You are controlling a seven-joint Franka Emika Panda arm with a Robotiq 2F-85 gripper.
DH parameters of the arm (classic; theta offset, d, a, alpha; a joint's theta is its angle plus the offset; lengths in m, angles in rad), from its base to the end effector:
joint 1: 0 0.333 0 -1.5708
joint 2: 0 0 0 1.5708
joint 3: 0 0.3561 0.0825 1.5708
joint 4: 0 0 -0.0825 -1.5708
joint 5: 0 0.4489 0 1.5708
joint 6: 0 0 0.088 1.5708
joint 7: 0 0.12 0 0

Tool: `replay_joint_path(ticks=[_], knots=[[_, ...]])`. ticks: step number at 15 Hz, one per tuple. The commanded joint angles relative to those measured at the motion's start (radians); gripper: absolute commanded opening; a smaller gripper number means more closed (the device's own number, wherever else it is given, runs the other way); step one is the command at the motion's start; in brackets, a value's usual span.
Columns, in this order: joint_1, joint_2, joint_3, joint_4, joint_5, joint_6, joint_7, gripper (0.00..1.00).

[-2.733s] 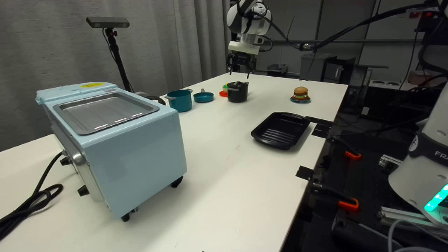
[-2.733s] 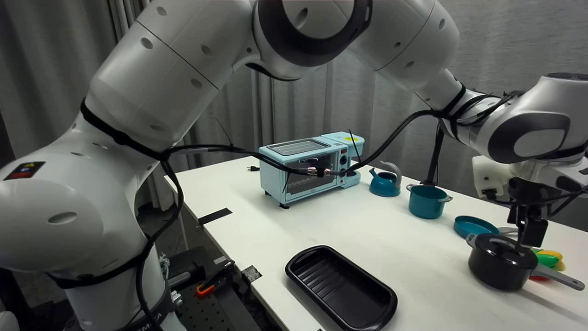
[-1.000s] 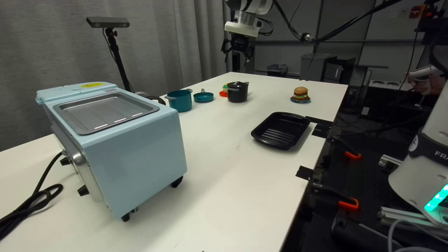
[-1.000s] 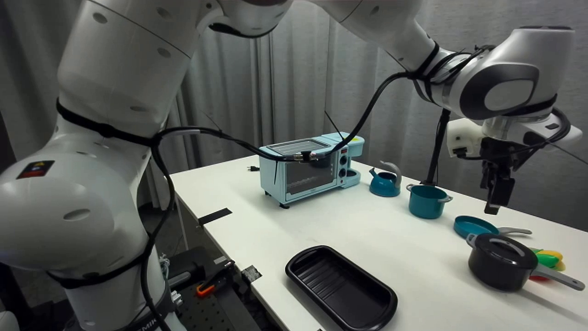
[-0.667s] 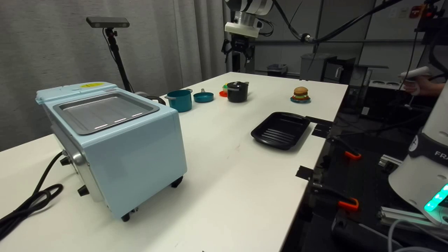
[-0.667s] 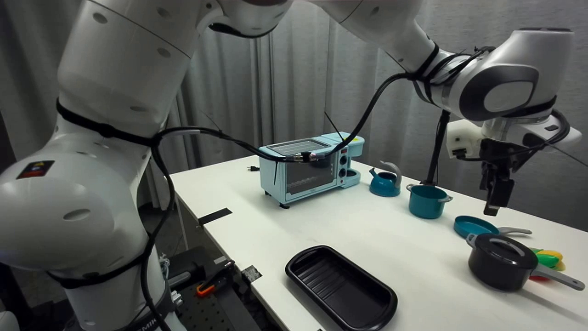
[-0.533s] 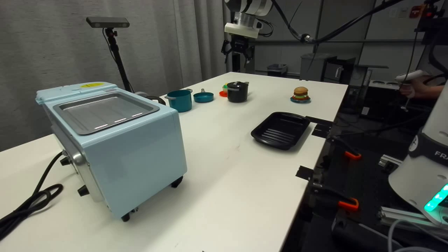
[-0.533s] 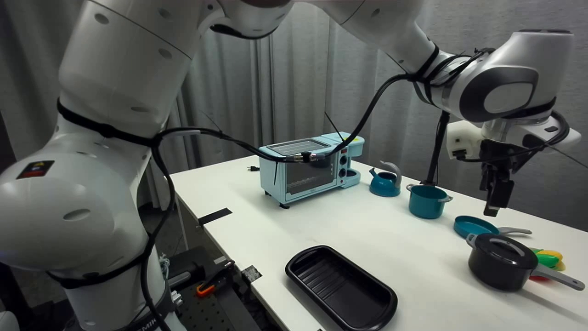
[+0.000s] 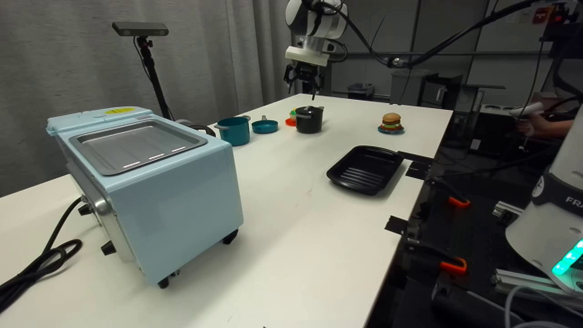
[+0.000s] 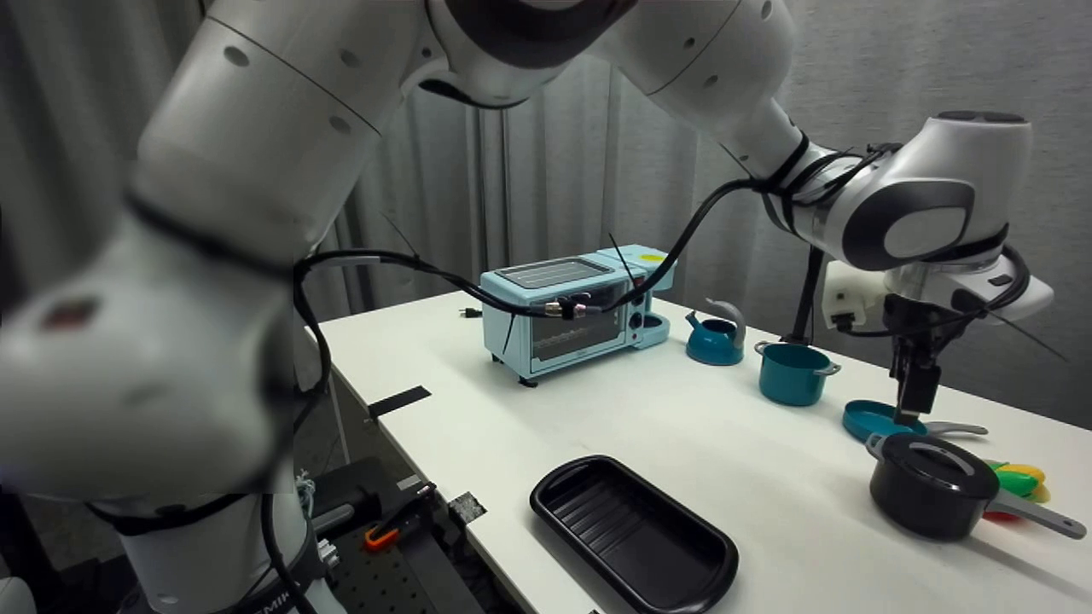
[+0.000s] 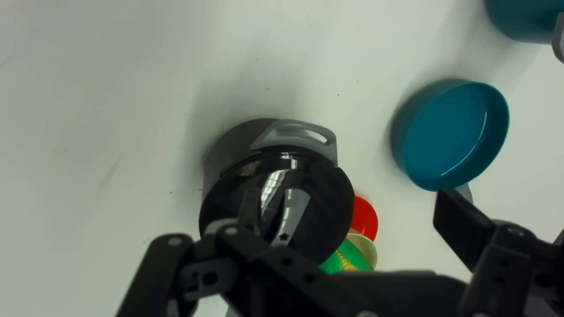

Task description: Uncover the pot and put it on the table

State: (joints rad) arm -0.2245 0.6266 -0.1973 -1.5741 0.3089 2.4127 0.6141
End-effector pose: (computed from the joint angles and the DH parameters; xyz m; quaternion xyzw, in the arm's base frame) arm 0.7402 -0.3013 0.2843 -0.8203 0.5573 -0.1075 0.0705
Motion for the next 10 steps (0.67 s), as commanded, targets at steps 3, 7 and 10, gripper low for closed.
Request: replay_joint_path(ticks=[3,7,10], knots=[[0.004,0.084,-0.014,0.047,0.005,0.069,0.063,1.00],[-0.003,0.105,-0.018,0.058,0.008,0.100,0.075,1.00],[-0.006,0.113,-0.023,0.062,0.005,0.105,0.088,1.00]])
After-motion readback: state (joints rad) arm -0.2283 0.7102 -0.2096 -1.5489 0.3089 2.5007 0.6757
